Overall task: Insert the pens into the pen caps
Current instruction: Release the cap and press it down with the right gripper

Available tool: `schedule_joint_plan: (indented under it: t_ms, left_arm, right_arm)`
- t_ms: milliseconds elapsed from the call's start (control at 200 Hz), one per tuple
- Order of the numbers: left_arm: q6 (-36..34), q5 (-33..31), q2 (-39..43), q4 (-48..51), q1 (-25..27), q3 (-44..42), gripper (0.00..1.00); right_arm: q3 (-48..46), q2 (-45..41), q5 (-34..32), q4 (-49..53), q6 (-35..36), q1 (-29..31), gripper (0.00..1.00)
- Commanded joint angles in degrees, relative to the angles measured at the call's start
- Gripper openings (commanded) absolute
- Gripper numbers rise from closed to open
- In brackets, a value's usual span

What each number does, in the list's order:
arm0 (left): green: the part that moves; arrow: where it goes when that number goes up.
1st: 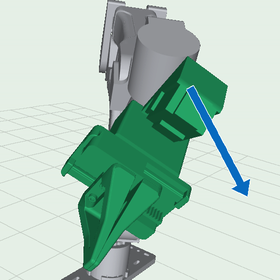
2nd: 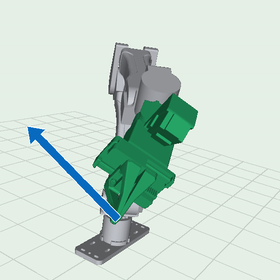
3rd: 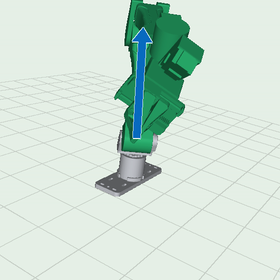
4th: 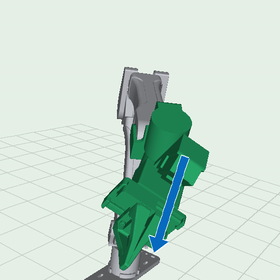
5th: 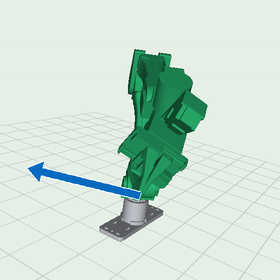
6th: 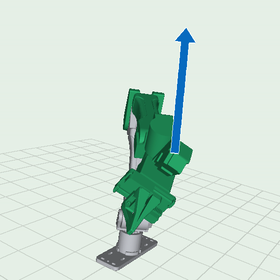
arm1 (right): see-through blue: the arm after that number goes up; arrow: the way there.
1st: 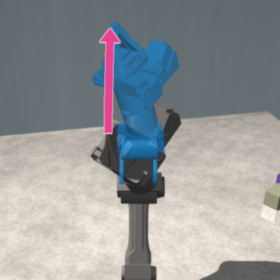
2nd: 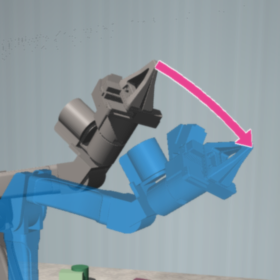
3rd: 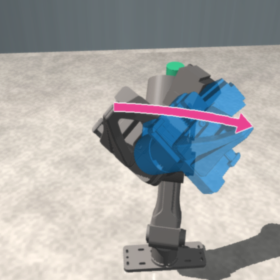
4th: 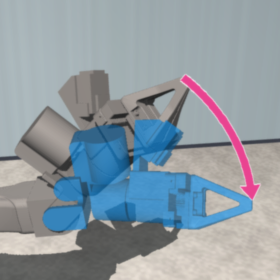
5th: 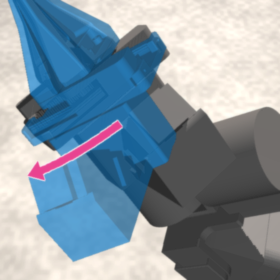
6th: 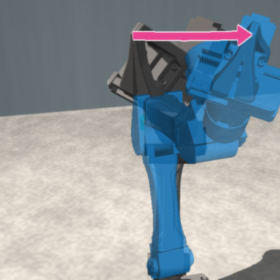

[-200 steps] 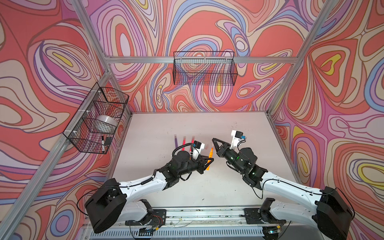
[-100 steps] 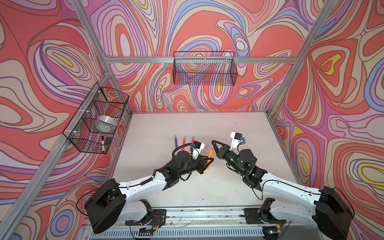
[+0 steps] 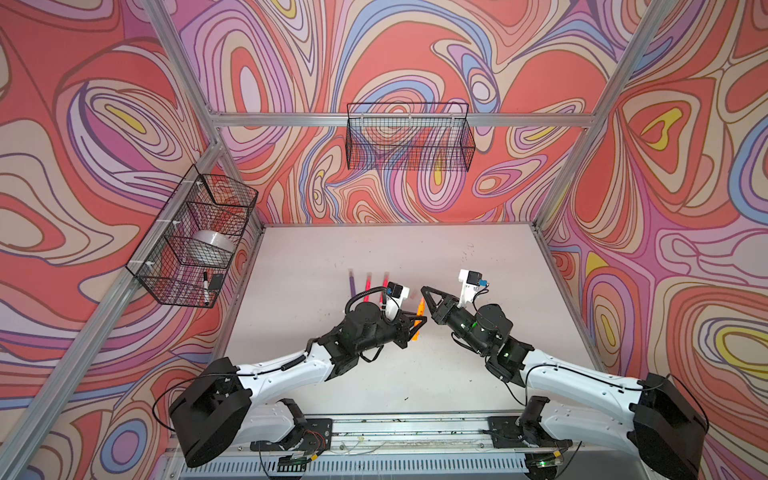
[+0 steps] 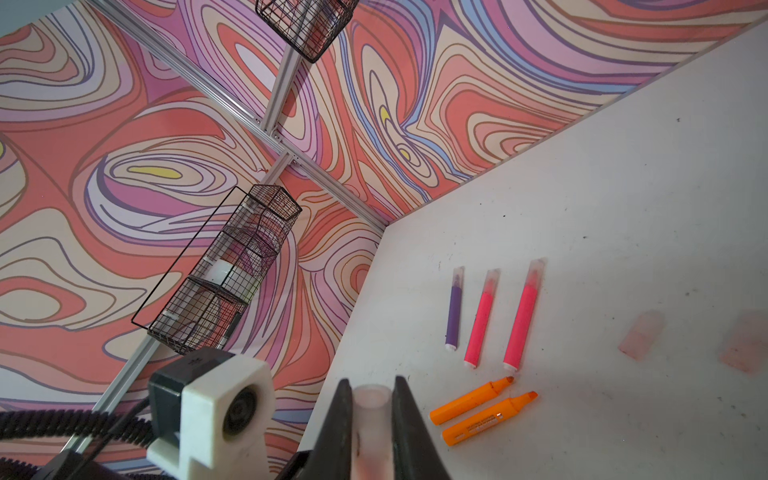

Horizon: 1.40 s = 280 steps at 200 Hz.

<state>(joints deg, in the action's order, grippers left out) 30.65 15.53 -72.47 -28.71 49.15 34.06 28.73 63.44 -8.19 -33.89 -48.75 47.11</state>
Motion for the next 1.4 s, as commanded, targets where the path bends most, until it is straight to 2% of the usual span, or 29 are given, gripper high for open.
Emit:
schedule_joint_plan:
  t_ms: [0, 185, 285, 471, 581, 696, 831, 931, 1071, 1312, 1397]
  left_arm:
    - [-1.41, -2.37, 2.01, 0.90, -0.96, 3.11, 0.00]
    - [1.94, 5.34, 3.31, -1.32, -5.87, 3.65, 0.00]
    - [2.31, 8.76, 4.48, -2.64, -7.25, 3.60, 0.00]
    - [0.59, 12.16, 6.88, -2.09, -7.31, 3.39, 0.00]
    - [-0.64, 12.38, 8.73, -2.29, -7.31, 2.09, 0.00]
    - [-4.17, 11.18, 10.66, 0.12, -7.31, 1.12, 0.00]
    - [-10.03, 7.32, 12.31, 2.09, -7.31, -0.48, 0.00]
    - [-14.83, 3.90, 12.41, 2.97, -6.60, -1.28, 0.00]
    - [-21.44, -1.46, 12.30, 3.32, -3.37, -2.06, 0.00]
    - [-24.58, -3.10, 12.44, 2.85, -0.77, -2.77, 0.00]
    - [-25.06, -4.14, 12.01, 3.19, -0.49, -2.60, 0.00]
  right_arm:
    - [-1.13, -0.91, 1.14, 0.80, 1.73, 2.91, 0.04]
    - [-2.72, -1.28, 0.67, 0.47, 3.88, 4.46, 0.07]
    - [-3.51, -1.58, 2.00, -1.17, 5.48, 4.45, 0.12]
    - [-2.42, -1.64, 6.11, -2.40, 8.71, 4.49, 0.30]
    - [-1.94, -3.25, 4.30, -0.15, 9.51, 4.45, 0.44]
    - [-0.69, -8.24, 0.87, 5.84, 11.82, 4.40, 0.64]
    - [0.09, -14.22, -1.04, 9.47, 14.07, 4.40, 0.74]
    - [1.57, -15.72, 0.27, 10.00, 15.04, 4.46, 0.75]
    - [6.37, -12.09, 2.30, 11.02, 15.35, 4.41, 0.74]
    - [14.33, -2.96, -0.20, 16.02, 14.63, 4.46, 0.64]
    - [16.70, -0.56, 1.08, 16.86, 14.87, 4.45, 0.59]
